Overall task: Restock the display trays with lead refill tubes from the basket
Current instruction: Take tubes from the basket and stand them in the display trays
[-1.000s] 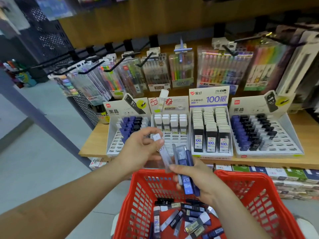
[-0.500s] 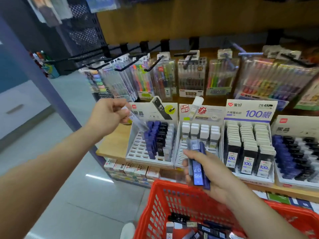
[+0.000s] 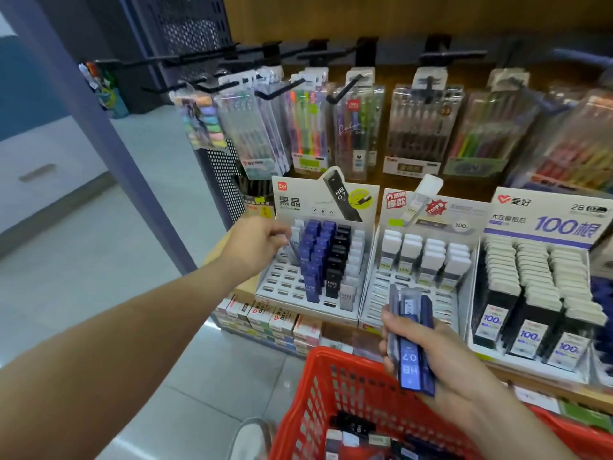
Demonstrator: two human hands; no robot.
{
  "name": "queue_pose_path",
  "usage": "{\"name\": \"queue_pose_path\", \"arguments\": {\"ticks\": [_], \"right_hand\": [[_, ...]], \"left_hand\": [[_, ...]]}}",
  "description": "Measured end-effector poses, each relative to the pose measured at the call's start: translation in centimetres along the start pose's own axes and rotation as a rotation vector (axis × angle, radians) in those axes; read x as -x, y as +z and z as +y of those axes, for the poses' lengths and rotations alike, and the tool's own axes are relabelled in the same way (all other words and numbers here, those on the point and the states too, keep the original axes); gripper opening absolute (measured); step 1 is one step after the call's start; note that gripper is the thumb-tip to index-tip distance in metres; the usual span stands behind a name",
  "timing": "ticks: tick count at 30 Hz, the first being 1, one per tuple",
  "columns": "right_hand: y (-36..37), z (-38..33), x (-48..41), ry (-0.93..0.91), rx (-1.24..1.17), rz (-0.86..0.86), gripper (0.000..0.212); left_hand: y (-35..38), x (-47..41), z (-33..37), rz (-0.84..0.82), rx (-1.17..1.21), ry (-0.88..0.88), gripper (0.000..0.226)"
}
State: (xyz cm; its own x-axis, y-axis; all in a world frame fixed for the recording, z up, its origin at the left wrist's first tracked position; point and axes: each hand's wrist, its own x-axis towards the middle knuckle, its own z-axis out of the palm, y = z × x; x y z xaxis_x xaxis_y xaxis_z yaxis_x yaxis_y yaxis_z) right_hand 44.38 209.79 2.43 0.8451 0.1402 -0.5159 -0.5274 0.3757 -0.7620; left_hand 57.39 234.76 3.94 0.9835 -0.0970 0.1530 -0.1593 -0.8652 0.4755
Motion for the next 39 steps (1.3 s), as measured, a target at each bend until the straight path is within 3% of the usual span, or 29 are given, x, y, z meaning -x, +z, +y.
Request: {"name": "queue_pose_path", "arguments": {"ticks": [6, 12, 17, 20, 25, 27, 29, 32, 35, 39], "right_hand": [[-0.3, -0.1, 0.1, 0.013, -0.057, 0.018, 0.050], [-0.6, -0.4, 0.0, -0.026, -0.062, -0.010, 0.067], [-0.5, -0.2, -0.1, -0.067, -0.071, 0.025, 0.059], [-0.5, 0.0, -0.1, -0.075, -0.070, 0.056, 0.047], [-0.5, 0.0, 0.2, -0.092, -0.101, 0.070, 0.042], [-0.5, -0.3, 0.3, -0.106, -0.129, 0.087, 0.037], [-0.4, -0.5, 0.4, -0.127, -0.132, 0.088, 0.033], [-0.1, -0.6, 0.5, -0.185, -0.115, 0.100, 0.037], [-0.1, -0.7, 0.5, -0.241, -0.113, 0.109, 0.043], [-0.4, -0.9, 0.6, -0.270, -0.137, 0.151, 0.040]], "left_hand": [[0.1, -0.6, -0.4, -0.037, -0.118, 0.084, 0.016], [1.6, -0.6, -1.1, -0.133, -0.224, 0.178, 0.035], [2.0, -0.4, -0.3, 0.068, -0.146, 0.098, 0.020], [1.8, -0.4, 0.1, 0.092, -0.138, 0.048, 0.009], [0.0, -0.9, 2.1, 0.108, -0.074, -0.043, 0.020], [-1.3, -0.5, 4.4, 0.026, 0.096, -0.045, 0.017], [-2.3, 1.0, 7.9, -0.253, 0.370, -0.054, 0.006], [-1.8, 4.1, 12.5, -0.616, 0.390, 0.001, 0.035], [-0.1, 6.2, 14.4, -0.718, 0.469, 0.026, 0.056], [0.9, 6.5, 13.9, -0.672, 0.587, -0.038, 0.044]]}}
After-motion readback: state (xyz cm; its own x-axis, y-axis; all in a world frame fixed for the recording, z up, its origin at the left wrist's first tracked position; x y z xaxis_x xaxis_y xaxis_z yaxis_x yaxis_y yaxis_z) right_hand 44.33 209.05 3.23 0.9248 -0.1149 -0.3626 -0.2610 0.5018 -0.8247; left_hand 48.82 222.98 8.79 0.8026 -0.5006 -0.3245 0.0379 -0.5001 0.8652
